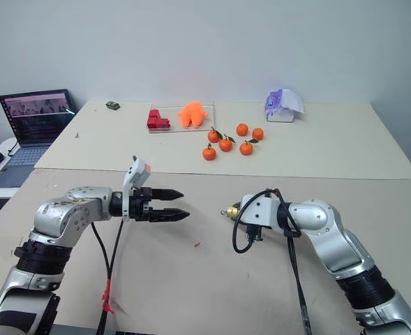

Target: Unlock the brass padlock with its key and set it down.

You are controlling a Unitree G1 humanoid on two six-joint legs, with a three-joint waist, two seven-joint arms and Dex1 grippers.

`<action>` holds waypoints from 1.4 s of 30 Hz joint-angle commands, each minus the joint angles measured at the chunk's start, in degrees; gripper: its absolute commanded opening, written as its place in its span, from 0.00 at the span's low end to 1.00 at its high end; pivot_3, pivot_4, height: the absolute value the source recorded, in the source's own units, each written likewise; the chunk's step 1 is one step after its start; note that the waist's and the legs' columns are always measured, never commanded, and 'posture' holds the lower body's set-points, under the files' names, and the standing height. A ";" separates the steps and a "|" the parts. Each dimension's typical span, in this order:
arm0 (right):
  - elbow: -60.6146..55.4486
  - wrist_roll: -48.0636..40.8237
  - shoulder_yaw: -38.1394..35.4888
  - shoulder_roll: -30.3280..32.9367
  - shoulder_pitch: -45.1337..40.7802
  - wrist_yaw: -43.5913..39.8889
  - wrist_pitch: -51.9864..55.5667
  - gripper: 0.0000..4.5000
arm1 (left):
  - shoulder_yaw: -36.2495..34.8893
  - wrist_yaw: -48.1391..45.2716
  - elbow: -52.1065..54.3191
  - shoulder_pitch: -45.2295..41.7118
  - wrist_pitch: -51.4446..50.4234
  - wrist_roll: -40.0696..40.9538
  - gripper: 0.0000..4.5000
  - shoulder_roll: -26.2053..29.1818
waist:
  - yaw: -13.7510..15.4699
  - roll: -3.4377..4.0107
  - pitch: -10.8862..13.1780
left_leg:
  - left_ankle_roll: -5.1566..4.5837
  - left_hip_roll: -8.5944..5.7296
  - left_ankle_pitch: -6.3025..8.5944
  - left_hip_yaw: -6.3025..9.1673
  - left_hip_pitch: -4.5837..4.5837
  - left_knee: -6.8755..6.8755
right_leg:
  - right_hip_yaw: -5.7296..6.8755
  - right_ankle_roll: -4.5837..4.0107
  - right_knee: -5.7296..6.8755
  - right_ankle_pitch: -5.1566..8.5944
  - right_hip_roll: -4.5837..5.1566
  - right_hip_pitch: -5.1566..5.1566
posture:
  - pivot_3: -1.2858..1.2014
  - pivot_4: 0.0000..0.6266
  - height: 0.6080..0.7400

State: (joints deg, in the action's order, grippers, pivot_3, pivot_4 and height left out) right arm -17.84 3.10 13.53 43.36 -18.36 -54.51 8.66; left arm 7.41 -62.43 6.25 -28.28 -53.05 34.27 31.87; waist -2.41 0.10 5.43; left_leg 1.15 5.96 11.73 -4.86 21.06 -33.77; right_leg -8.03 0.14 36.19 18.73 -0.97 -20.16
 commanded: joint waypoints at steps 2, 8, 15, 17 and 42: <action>-5.42 -2.04 -3.72 0.51 -2.42 0.06 2.95 0.20 | 0.36 1.89 1.93 -0.66 -3.23 2.21 1.00 -1.42 | 0.16 -0.01 0.01 | 0.04 -0.01 -0.02 0.00 0.00 -0.03 | 0.00 0.00 -0.01 0.00 0.02 0.01 | 0.52 0.24 0.87; -8.18 -3.56 -5.14 0.82 -2.95 -0.18 6.46 0.20 | -2.19 3.88 -0.40 -3.60 -6.47 5.49 0.58 -4.13 | 0.69 -0.01 0.01 | 0.01 -0.01 -0.01 0.02 0.00 -0.02 | 0.00 -0.01 -0.02 0.00 0.01 0.01 | 0.52 0.24 0.87; -10.96 -5.19 -6.78 2.16 -2.77 -0.50 9.65 0.20 | -2.84 2.23 0.62 -4.39 -9.94 9.86 0.42 -3.45 | 0.85 -0.01 0.01 | 0.04 -0.02 -0.02 0.01 0.01 -0.02 | -0.02 -0.01 -0.04 0.00 0.01 -0.01 | 0.52 0.24 0.87; -12.15 -5.87 -7.24 2.74 -2.52 -0.56 10.54 0.20 | -3.16 2.69 0.42 -4.62 -10.34 10.46 0.42 -3.68 | 0.98 -0.02 0.02 | 0.04 -0.02 -0.02 0.02 0.01 -0.03 | -0.02 0.00 -0.03 0.00 0.01 -0.01 | 0.52 0.24 0.87; -23.20 -15.10 -9.82 5.55 -2.30 1.39 23.24 0.20 | -5.48 6.19 -5.58 -8.65 -10.40 12.60 0.12 -7.90 | 1.45 -0.07 0.04 | 0.05 -0.06 -0.03 0.05 0.08 -0.04 | -0.01 0.00 -0.06 0.00 0.04 -0.04 | 0.52 0.24 0.87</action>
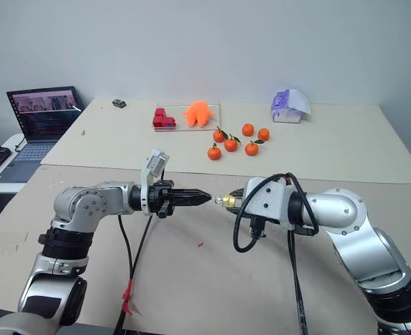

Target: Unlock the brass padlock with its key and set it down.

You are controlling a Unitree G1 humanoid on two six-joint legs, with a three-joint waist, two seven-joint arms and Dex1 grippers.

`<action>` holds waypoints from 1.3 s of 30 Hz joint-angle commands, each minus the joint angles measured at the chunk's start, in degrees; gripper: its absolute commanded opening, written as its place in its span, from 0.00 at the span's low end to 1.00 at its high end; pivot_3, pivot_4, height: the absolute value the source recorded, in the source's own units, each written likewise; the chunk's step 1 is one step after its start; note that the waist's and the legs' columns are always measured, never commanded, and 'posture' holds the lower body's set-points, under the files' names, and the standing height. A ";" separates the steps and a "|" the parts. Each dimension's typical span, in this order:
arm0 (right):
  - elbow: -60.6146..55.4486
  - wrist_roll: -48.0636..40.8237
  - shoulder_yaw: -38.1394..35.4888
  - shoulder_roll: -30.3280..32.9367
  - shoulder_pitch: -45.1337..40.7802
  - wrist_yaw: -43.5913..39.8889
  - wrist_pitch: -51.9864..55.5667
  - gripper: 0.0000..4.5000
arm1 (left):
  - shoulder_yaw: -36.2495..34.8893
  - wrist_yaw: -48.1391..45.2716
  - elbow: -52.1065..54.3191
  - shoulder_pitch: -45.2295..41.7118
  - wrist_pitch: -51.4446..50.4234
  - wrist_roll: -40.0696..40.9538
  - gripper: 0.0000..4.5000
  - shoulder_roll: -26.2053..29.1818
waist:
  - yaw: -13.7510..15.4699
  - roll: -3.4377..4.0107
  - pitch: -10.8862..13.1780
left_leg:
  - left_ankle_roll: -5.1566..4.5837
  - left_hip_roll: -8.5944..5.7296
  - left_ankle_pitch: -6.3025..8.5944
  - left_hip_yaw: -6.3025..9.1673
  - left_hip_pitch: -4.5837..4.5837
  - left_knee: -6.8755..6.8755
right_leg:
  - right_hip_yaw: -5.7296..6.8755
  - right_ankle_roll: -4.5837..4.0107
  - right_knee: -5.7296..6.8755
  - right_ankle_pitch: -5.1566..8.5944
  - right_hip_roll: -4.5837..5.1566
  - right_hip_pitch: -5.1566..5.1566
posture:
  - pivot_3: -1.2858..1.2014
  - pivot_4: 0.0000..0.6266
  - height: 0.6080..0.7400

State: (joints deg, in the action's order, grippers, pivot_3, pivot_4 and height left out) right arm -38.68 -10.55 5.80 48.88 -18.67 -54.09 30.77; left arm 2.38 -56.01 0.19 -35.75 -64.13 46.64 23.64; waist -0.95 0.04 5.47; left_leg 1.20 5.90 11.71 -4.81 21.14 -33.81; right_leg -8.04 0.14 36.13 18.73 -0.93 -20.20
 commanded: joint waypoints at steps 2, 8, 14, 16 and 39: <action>-2.55 -2.05 -2.47 0.26 -2.83 1.08 1.73 0.20 | -0.30 -0.17 0.53 -1.06 0.57 0.25 0.12 0.26 | -0.03 0.00 0.00 | 0.00 0.00 0.00 0.00 0.00 0.02 | 0.00 0.00 -0.01 0.00 0.00 0.00 | 0.52 0.24 0.87; -2.92 -3.10 -2.45 0.72 -3.96 1.53 2.70 0.20 | -0.16 -0.08 0.69 -0.98 0.60 0.36 0.12 0.06 | 0.03 0.00 0.00 | 0.00 0.00 0.00 0.00 0.00 0.02 | 0.00 0.00 -0.02 0.00 0.00 -0.02 | 0.52 0.24 0.87; -3.06 -3.27 -2.27 0.81 -4.10 1.72 2.96 0.20 | -0.57 0.50 0.23 -1.33 0.50 0.55 0.43 -0.46 | 0.00 0.00 0.00 | -0.01 0.00 0.01 0.00 0.00 0.03 | 0.00 0.00 -0.02 0.00 0.00 -0.02 | 0.52 0.24 0.87; -3.15 -3.27 -2.20 0.82 -4.10 1.79 3.04 0.20 | -0.57 0.44 0.30 -1.31 0.54 0.58 0.43 -0.49 | 0.01 0.00 0.00 | -0.01 0.00 0.00 0.00 0.00 0.03 | 0.00 0.00 -0.02 0.00 0.00 -0.02 | 0.52 0.24 0.87; -3.48 -3.93 -1.38 1.51 -4.50 2.32 3.40 0.20 | -0.10 0.69 -0.90 -2.39 1.76 0.11 0.43 -1.83 | -0.01 0.02 -0.01 | 0.00 -0.01 0.00 0.00 -0.06 0.07 | 0.00 0.00 -0.04 0.00 0.00 0.00 | 0.52 0.24 0.87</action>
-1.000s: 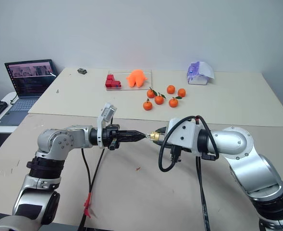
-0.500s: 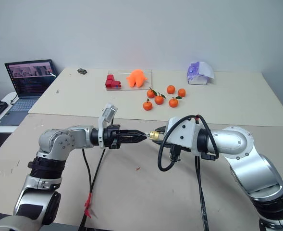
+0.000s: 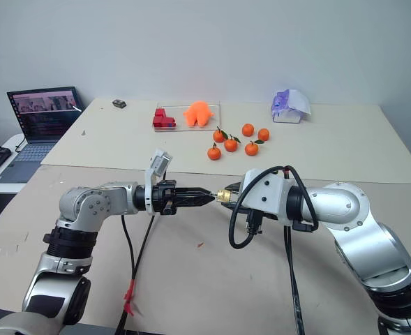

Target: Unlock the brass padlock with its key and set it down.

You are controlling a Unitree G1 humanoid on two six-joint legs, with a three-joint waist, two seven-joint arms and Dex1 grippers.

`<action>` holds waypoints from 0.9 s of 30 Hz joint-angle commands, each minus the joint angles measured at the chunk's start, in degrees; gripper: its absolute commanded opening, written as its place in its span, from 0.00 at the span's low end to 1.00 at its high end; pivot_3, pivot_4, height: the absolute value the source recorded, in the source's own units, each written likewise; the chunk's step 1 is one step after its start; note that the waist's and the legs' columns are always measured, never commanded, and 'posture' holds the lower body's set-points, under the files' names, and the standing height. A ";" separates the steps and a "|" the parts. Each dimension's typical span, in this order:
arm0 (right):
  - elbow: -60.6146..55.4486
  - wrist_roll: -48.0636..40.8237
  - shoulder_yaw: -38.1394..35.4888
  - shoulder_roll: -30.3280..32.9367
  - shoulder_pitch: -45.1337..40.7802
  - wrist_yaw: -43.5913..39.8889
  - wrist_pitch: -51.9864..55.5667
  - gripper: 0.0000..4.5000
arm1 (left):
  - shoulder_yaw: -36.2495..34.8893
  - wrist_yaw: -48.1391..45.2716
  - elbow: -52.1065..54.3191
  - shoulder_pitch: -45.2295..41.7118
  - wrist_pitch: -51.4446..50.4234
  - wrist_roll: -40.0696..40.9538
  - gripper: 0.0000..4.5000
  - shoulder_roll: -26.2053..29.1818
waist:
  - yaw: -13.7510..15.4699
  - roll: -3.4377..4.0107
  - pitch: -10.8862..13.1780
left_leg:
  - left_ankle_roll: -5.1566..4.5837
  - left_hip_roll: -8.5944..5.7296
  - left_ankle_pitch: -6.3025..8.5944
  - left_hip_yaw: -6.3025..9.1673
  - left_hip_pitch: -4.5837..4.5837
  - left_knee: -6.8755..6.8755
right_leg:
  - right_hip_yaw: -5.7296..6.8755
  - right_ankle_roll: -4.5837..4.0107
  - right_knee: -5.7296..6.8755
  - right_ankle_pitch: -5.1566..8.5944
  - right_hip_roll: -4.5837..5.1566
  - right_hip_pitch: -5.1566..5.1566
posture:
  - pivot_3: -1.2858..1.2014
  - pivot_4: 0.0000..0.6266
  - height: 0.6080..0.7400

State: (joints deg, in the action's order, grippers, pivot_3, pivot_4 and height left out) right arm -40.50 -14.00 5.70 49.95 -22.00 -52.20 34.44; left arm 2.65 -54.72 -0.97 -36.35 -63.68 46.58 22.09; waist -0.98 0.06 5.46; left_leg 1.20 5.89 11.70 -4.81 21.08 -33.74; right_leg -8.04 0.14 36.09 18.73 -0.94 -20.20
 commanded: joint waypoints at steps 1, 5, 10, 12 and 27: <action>-1.71 -0.46 -1.28 0.47 -1.09 0.45 -0.28 0.20 | -0.35 -0.66 0.29 -1.79 1.28 0.22 0.43 -0.32 | 0.04 0.00 0.00 | 0.00 0.00 0.00 0.00 0.00 0.00 | 0.00 0.00 0.00 0.00 0.00 0.00 | 0.52 0.24 0.87; -1.69 -0.42 -1.26 0.53 -1.02 0.57 -0.28 0.20 | -0.11 -2.31 1.08 -1.51 0.93 1.11 0.21 -0.07 | -0.04 0.02 -0.01 | 0.00 -0.01 0.00 0.00 -0.01 0.00 | 0.00 0.00 -0.02 0.00 0.00 0.00 | 0.52 0.24 0.87; -1.78 -0.58 -1.33 0.64 -1.08 0.75 -0.15 0.20 | 0.62 -2.97 1.30 -1.47 1.09 0.53 0.01 0.31 | -0.03 0.03 -0.02 | 0.00 -0.01 0.00 0.00 -0.03 0.01 | -0.01 0.00 -0.02 0.00 0.00 0.02 | 0.52 0.24 0.87; -1.75 -0.60 -1.34 0.63 -1.13 0.79 -0.14 0.20 | 0.67 -3.00 1.25 -1.48 1.07 0.40 0.01 0.29 | -0.03 0.04 -0.02 | 0.00 -0.01 0.00 0.00 -0.03 0.01 | 0.00 0.00 -0.02 0.00 0.00 0.02 | 0.52 0.24 0.87; -1.65 -1.52 -1.10 -0.28 -2.30 1.21 1.14 0.20 | 11.69 -9.83 -5.70 0.77 43.74 -24.28 0.01 2.54 | 0.11 0.08 -0.05 | -0.01 -0.02 0.00 -0.02 -0.06 0.04 | -0.04 -0.02 -0.07 -0.01 0.02 0.05 | 0.52 0.24 0.87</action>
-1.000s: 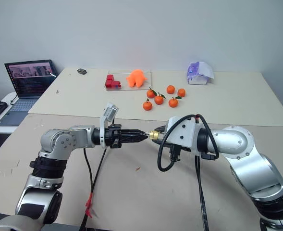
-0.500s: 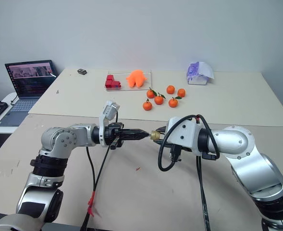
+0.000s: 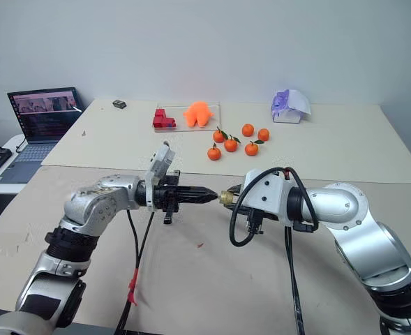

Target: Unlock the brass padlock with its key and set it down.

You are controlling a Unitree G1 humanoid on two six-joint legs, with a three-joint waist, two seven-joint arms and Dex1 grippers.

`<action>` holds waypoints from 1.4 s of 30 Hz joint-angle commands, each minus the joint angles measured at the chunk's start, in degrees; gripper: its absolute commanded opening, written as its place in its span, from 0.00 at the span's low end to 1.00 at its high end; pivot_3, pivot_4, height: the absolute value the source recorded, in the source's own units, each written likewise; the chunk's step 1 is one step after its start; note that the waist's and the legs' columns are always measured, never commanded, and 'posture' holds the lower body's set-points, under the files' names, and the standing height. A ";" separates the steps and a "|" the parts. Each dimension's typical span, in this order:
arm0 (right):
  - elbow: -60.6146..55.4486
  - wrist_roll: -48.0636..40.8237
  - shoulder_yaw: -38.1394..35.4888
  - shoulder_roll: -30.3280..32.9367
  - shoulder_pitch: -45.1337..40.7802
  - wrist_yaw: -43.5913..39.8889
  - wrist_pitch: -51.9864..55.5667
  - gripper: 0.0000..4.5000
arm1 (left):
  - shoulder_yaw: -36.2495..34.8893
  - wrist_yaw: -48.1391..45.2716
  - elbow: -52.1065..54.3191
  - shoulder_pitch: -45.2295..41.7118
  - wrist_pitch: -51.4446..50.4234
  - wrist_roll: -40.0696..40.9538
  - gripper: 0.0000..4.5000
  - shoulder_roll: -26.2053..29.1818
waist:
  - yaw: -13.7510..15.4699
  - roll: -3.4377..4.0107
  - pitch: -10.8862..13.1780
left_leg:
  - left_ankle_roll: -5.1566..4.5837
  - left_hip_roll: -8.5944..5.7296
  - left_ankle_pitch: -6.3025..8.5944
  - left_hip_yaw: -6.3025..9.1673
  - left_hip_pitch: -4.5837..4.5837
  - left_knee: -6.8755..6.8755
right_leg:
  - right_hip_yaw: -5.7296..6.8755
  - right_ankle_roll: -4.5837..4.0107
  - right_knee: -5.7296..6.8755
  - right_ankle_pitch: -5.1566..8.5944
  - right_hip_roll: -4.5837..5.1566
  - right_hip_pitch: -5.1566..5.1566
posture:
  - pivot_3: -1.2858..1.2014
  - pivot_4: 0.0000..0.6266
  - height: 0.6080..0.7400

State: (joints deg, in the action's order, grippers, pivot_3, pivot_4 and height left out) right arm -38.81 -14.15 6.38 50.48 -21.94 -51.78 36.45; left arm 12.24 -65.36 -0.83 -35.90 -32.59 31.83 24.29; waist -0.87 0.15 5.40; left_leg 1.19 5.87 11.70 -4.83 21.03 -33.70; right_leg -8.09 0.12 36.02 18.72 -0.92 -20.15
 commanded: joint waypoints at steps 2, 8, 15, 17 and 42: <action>-3.39 -1.50 -1.69 -0.93 -2.50 0.93 -0.56 0.20 | 3.95 1.65 -9.68 0.24 24.24 -15.66 0.01 0.17 | -0.04 0.00 0.00 | -0.02 0.00 0.01 -0.01 0.01 0.01 | -0.02 0.00 -0.02 0.00 0.00 -0.01 | 0.52 0.24 0.87; -3.55 -1.65 -1.60 -0.87 -2.67 1.11 -0.10 0.20 | 3.05 3.00 -12.97 -0.21 16.81 -13.37 0.01 -1.05 | -0.15 0.00 0.00 | -0.06 0.00 0.00 -0.05 0.06 0.06 | -0.10 0.00 0.00 0.00 -0.02 -0.01 | 0.52 0.24 0.87; -3.72 -1.93 -1.85 -0.53 -2.75 1.03 -0.01 0.20 | -8.84 7.54 -5.42 -2.78 -23.46 12.55 0.39 -3.15 | -0.82 0.06 0.01 | -0.13 0.01 0.00 0.03 0.06 0.05 | -0.09 0.42 0.08 0.24 -0.13 -0.07 | 0.52 0.24 0.87; -3.65 -2.05 -1.89 -0.34 -2.85 0.92 -0.03 0.20 | -14.63 10.66 -6.70 -4.63 -32.68 19.37 0.54 -4.23 | -0.77 0.06 0.01 | -0.14 0.04 0.00 0.20 0.06 0.03 | -0.07 0.43 0.09 0.25 -0.24 -0.09 | 0.52 0.24 0.87; -2.52 -1.67 -0.92 0.08 -3.45 0.61 -0.96 0.20 | -19.01 20.70 -1.18 -2.43 -45.45 29.08 0.72 -6.20 | -0.44 0.08 -0.01 | 0.89 -0.14 -0.61 0.41 -0.08 0.75 | -0.12 0.26 -0.03 0.15 -0.18 -0.03 | 0.52 0.24 0.87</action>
State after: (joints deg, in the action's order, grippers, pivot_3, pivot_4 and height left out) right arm -39.89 -15.82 6.37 50.60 -24.08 -51.78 36.36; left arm -8.08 -44.38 -2.85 -37.38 -80.02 62.36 18.02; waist -1.32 0.23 5.39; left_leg 2.08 5.73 11.09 -4.42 20.95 -32.95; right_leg -8.21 0.37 35.99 18.87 -1.10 -20.18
